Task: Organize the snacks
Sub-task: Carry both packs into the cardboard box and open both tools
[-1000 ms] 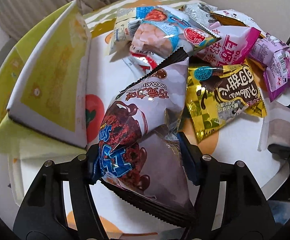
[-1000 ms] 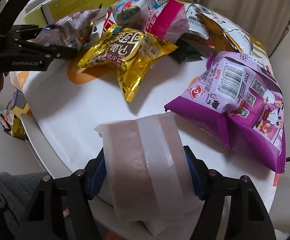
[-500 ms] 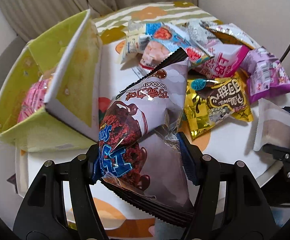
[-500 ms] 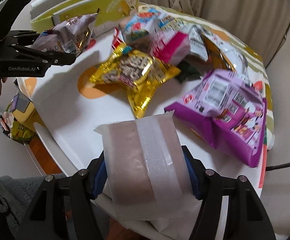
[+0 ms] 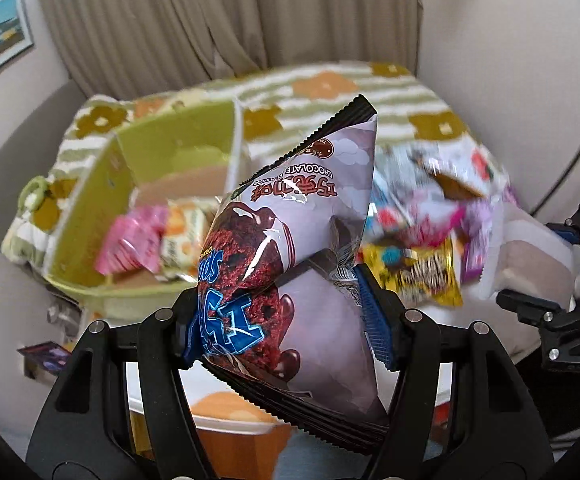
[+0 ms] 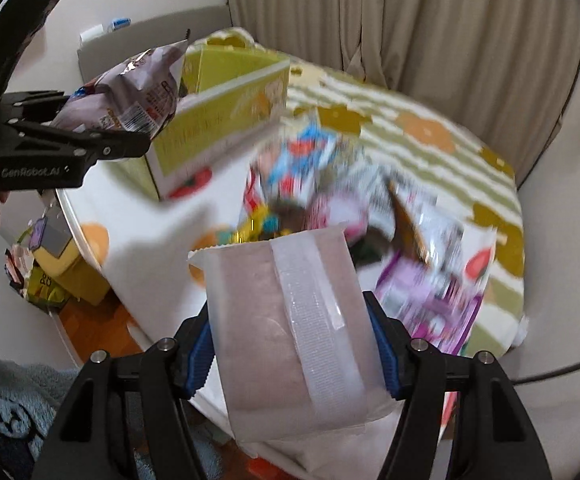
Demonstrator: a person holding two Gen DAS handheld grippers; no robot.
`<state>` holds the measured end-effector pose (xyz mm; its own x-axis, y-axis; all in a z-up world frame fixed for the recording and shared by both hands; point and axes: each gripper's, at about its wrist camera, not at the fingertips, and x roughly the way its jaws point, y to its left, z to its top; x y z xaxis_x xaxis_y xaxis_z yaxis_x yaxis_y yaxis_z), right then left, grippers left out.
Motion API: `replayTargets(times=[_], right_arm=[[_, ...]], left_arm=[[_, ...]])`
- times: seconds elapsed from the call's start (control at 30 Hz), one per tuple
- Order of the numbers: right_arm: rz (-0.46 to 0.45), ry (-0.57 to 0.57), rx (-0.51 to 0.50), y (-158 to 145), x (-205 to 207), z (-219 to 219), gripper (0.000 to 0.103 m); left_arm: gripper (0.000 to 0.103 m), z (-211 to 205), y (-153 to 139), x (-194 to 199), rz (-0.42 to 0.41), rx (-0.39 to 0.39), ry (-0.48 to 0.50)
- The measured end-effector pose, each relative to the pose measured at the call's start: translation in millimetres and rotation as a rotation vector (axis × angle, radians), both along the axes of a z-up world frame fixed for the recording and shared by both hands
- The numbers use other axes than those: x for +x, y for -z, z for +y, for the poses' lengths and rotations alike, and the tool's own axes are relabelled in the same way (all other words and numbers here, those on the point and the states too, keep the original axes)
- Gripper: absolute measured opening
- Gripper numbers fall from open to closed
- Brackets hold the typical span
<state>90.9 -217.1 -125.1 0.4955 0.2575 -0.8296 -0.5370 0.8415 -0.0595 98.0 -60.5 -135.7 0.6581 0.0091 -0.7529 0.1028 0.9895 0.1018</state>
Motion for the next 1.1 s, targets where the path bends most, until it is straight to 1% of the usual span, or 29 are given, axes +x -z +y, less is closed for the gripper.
replayTargets(times=[0.13,0.2,0.27,0.4,0.57,0.7,0.8,0.87,1.0,1.03,1.07,1.1], right_arm=[[-0.055,-0.024,0.019,-33,26,16,0.062],[-0.082,-0.03,0.03,-49,39,30,0.062],[-0.094,-0.01,0.047,-61,56,46,0.062],[-0.084,0.031,0.102,-70,89,75,0.062],[-0.05,0.062,0.153,-71,131,133,0.062],[-0.016,0.096,0.18,-67,163,174,0.062],[0.019,0.149,0.172,-59,186,202,0.062],[0.05,0.186,0.183,-52,201,215,0.062],[0.076,0.243,0.184,-39,220,235,0.062],[0.082,0.256,0.183,-36,223,238,0.062],[0.093,0.27,0.183,-31,227,241,0.062],[0.101,0.279,0.186,-28,230,243,0.062]], left_arm=[[0.061,26,-31,14,-0.058,-0.001,-0.043],[0.061,41,-41,23,-0.073,0.004,-0.058],[0.061,58,-48,34,-0.087,0.008,-0.073],[0.061,99,-58,64,-0.091,0.01,-0.092],[0.061,151,-58,108,-0.071,0.001,-0.094],[0.061,188,-45,149,-0.025,-0.009,-0.079],[0.061,213,-28,179,0.037,-0.04,-0.072],[0.061,222,-15,197,0.078,-0.042,-0.055],[0.063,237,15,226,0.16,-0.04,-0.021],[0.066,239,21,232,0.177,-0.043,-0.009],[0.078,241,28,237,0.19,-0.044,0.003],[0.087,243,33,240,0.198,-0.036,0.005]])
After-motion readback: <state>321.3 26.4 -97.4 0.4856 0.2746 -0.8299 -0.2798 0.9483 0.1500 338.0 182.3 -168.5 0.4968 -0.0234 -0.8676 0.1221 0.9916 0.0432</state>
